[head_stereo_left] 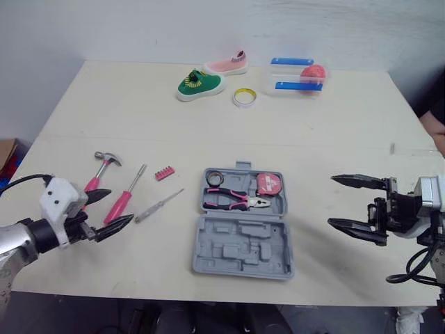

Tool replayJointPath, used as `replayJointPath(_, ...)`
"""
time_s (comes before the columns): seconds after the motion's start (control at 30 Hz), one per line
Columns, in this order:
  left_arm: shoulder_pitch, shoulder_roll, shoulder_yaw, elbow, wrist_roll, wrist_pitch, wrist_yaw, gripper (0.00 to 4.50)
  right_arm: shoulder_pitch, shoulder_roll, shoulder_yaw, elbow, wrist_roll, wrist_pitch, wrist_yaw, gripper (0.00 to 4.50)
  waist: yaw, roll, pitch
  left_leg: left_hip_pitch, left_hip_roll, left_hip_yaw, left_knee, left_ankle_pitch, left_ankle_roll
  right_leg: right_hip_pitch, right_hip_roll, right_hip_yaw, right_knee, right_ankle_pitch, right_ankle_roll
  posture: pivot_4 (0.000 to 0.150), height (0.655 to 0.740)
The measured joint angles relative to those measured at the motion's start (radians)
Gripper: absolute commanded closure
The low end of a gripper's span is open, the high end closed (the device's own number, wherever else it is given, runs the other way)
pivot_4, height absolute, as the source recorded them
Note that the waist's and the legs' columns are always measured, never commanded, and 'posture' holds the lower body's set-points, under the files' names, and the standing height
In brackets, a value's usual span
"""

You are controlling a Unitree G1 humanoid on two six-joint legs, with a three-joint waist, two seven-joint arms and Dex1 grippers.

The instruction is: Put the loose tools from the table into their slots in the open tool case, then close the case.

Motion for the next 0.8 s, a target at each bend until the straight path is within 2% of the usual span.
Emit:
replayJointPath(0.13,-0.093,-0.019,-0.198,0.015,0.113,0.009,0.052,0.07,-0.014,0.044,0.08,-0.05,-0.016,-0.003,0.016,0.08,0.002,0.0,0.0,0.0,0.0,0.001,0.001,0.0,0.0,0.0,0.0,0.0,0.001,0.0,0.0,0.15,0.74)
replayJointPath(0.4,-0.193,-0.074,-0.322,0.097,0.224,0.032,0.11,0.07,-0.008,0.048,0.087,-0.126,-0.043,0.019,-0.048,0.08,0.003,0.0,0.0,0.001,0.001,0.001,0.003,0.001,-0.001,0.0,0.001,0.001,0.003,0.0,0.0,0.15,0.74)
replayJointPath(0.43,-0.199,-0.074,-0.325,0.102,0.224,0.036,0.105,0.65,-0.005,0.049,0.088,-0.138,-0.045,0.022,-0.058,0.0,0.003,0.0,0.0,0.001,0.001,0.001,0.004,0.002,0.0,0.0,0.0,0.001,0.004,0.0,0.0,0.15,0.74)
replayJointPath(0.47,-0.201,-0.073,-0.331,0.106,0.224,0.035,0.095,0.93,-0.001,0.051,0.088,-0.148,-0.046,0.024,-0.068,0.0,0.003,0.0,0.0,0.002,0.001,0.001,0.004,0.002,0.0,0.0,0.0,0.001,0.004,0.0,0.0,0.15,0.74)
replayJointPath(0.53,-0.207,-0.073,-0.346,0.11,0.224,0.031,0.072,1.77,0.008,0.051,0.088,-0.163,-0.051,0.028,-0.084,0.0,0.002,0.0,0.0,0.003,0.0,0.001,0.004,0.002,0.0,0.001,0.0,0.001,0.006,0.0,0.0,0.15,0.74)
replayJointPath(0.7,-0.2,-0.072,-0.371,0.107,0.224,0.036,0.054,4.14,0.016,0.051,0.085,-0.171,-0.069,0.036,-0.124,0.0,0.003,0.001,-0.001,0.004,0.0,-0.001,0.004,0.004,0.0,0.001,-0.001,0.0,0.009,0.001,-0.001,0.15,0.74)
replayJointPath(0.73,-0.197,-0.072,-0.37,0.108,0.225,0.031,0.055,4.42,0.021,0.051,0.084,-0.171,-0.073,0.036,-0.129,0.0,0.002,0.001,-0.001,0.004,0.0,-0.002,0.003,0.005,0.0,0.001,0.0,0.0,0.009,0.001,-0.002,0.15,0.74)
replayJointPath(0.8,-0.194,-0.07,-0.366,0.111,0.229,0.021,0.055,4.42,0.025,0.05,0.083,-0.171,-0.086,0.031,-0.131,0.0,-0.001,0.001,-0.001,0.005,0.0,-0.002,0.002,0.007,0.0,0.001,0.0,0.0,0.009,0.003,-0.004,0.15,0.74)
